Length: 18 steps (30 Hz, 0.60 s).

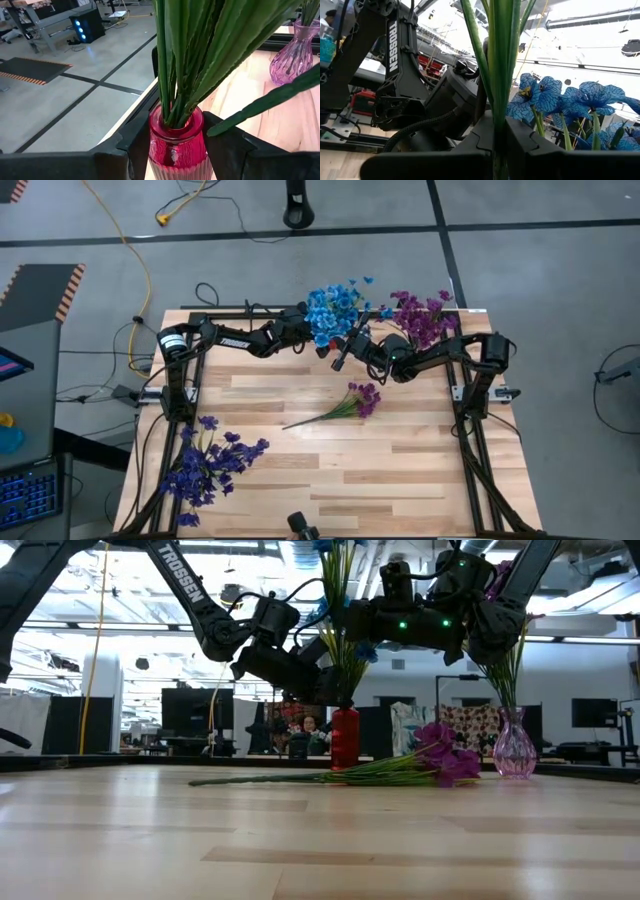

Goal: Sort flowers into vase by color
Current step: Put the blue flowers into the red vase

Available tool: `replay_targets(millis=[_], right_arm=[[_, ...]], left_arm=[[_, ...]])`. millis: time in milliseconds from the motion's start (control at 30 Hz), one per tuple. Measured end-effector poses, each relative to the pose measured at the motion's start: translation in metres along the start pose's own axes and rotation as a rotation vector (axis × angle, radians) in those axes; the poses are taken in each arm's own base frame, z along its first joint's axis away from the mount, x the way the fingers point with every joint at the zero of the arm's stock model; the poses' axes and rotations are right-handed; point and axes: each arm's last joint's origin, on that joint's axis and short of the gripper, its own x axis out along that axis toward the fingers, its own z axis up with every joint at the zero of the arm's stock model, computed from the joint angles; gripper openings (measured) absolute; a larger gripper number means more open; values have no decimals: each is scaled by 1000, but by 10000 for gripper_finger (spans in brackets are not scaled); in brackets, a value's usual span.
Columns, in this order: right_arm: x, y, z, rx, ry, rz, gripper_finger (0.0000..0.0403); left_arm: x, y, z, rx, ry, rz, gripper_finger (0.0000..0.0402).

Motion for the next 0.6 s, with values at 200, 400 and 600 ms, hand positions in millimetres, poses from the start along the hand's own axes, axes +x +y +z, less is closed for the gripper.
replay_targets(millis=[200, 400, 600], right_arm=[[0, 0, 0, 0, 0, -1, 47], [0, -4, -2, 3, 21, -52, 47], [1, -13, -6, 95, 32, -80, 47]], left_arm=[[0, 0, 0, -23, 0, 2, 156], [0, 0, -1, -73, 15, 4, 156], [-1, -6, -1, -68, 26, -9, 156]])
